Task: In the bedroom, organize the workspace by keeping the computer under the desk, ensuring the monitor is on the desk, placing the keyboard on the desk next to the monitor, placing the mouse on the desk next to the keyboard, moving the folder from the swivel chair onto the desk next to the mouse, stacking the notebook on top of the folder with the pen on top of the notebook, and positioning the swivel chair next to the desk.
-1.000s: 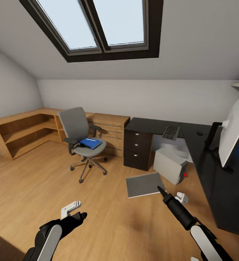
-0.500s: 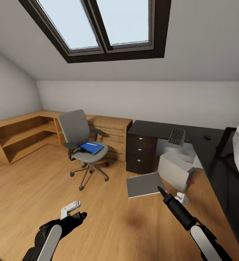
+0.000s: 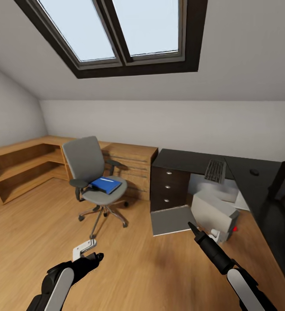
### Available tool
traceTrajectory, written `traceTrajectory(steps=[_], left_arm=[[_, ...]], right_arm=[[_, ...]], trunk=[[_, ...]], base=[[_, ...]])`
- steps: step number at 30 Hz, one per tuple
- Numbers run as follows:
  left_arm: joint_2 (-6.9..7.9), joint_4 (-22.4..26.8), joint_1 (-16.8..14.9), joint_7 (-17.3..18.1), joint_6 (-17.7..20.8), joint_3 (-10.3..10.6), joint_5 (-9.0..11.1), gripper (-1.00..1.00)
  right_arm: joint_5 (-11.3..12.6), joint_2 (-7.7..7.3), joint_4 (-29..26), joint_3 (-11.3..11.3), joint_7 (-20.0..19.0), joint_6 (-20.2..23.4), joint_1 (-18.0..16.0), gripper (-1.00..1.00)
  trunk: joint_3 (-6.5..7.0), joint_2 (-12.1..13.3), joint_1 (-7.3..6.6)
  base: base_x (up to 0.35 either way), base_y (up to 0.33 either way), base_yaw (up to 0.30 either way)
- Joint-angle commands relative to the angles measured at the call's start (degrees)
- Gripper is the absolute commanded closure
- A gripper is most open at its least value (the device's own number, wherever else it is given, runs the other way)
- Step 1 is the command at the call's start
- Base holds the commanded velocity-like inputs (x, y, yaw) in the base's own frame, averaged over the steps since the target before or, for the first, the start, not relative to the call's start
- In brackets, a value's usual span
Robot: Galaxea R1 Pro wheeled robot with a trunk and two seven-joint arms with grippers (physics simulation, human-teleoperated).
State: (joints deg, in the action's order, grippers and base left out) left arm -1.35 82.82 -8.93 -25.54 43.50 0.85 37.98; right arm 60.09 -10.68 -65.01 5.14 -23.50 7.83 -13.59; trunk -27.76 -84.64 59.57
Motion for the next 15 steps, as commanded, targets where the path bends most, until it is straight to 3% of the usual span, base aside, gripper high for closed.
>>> traceTrajectory(steps=[1, 7, 15], left_arm=[[0.0, 0.1, 0.0, -0.6, 0.1, 0.0, 0.6, -1.0], [0.02, 0.1, 0.0, -0.6, 0.1, 0.0, 0.7, -1.0], [-0.02, -0.2, 0.0, -0.6, 0.1, 0.1, 0.7, -1.0]], right_arm=[[0.6, -0.04, 0.0, 0.0, -0.1, 0.3, 0.0, 1.0], [0.6, -0.06, 0.0, 0.0, -0.1, 0.3, 0.0, 1.0], [0.6, -0.04, 0.0, 0.0, 0.0, 0.3, 0.0, 1.0]], trunk=[[0.03, 0.0, 0.03], [0.57, 0.0, 0.03], [1.18, 0.0, 0.03]], base=[[0.315, 0.098, 0.0], [0.284, 0.199, -0.045], [0.266, 0.067, -0.182]])
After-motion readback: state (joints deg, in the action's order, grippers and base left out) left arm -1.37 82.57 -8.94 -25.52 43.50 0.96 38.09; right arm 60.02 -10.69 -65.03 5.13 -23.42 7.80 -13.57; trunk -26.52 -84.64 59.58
